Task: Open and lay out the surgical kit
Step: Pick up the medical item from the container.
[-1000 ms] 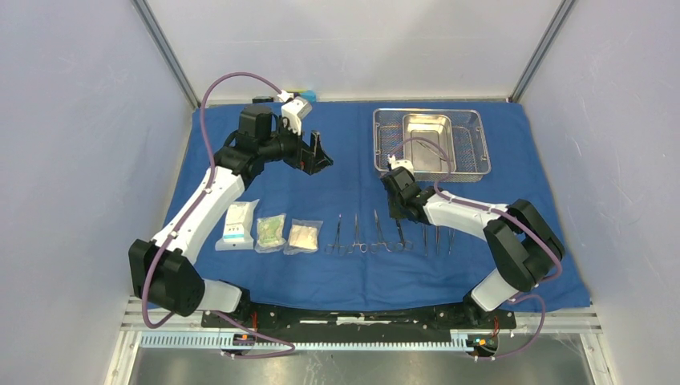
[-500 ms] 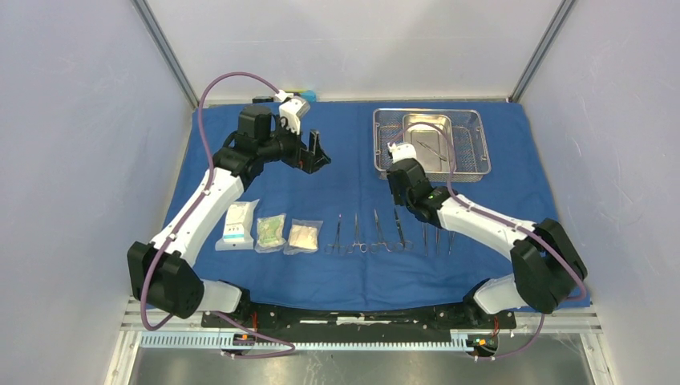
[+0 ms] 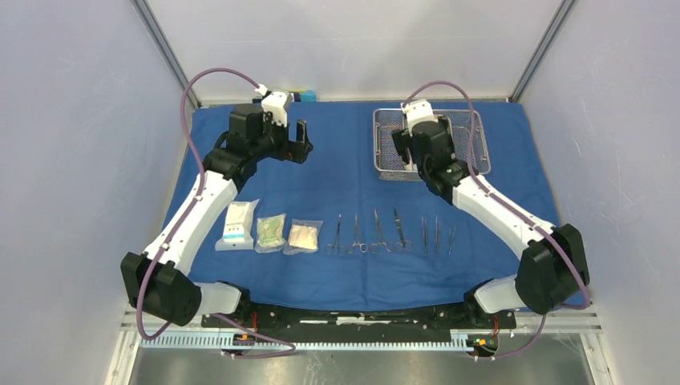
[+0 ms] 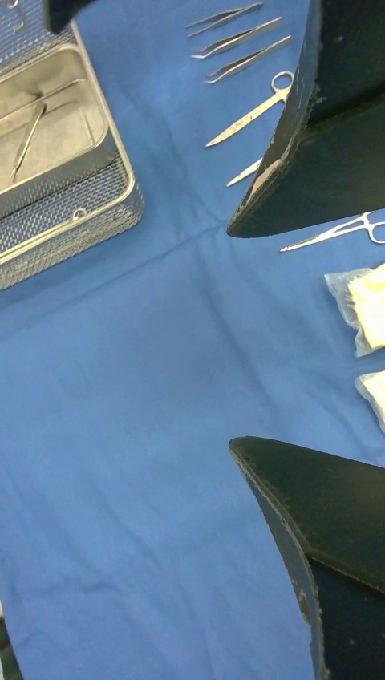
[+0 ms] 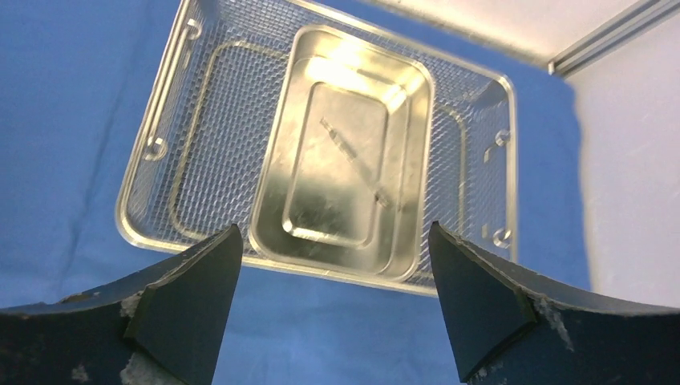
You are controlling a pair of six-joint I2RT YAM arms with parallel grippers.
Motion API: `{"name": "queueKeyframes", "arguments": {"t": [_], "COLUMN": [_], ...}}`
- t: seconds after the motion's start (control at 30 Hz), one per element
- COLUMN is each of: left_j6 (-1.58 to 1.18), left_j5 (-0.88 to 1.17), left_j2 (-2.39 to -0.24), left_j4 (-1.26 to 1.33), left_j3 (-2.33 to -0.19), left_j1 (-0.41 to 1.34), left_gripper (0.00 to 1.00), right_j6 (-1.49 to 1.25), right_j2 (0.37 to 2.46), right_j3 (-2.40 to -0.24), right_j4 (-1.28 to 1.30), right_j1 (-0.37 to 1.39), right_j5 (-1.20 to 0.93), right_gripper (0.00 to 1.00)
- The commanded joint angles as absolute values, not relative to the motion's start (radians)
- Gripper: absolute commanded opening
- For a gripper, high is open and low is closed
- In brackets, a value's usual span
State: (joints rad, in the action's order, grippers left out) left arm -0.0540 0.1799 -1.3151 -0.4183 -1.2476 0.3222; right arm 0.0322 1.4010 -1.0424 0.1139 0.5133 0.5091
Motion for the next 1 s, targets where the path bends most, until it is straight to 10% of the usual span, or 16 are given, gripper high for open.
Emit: {"name": "queueKeyframes", "arguments": {"t": [0.0, 0.97], "left_j6": [-0.054, 0.060], "left_j5": [0.111, 0.090], "left_j2": [-1.296, -1.651], "left_j4": [-0.437, -0.591], "left_j3": [-1.310, -1.550], "left_j1": [0.313, 0.308], "left_gripper": [1.00, 1.00], "right_j6": [0.175, 0.417], "right_j2": [1.468, 2.084], "right_j3": [-1.159, -1.716], "right_j4": [0.102, 0.329], "right_j1": [0.450, 0.176], "right_j5": [0.458, -0.062], "right_gripper": [0.94, 0.91]}}
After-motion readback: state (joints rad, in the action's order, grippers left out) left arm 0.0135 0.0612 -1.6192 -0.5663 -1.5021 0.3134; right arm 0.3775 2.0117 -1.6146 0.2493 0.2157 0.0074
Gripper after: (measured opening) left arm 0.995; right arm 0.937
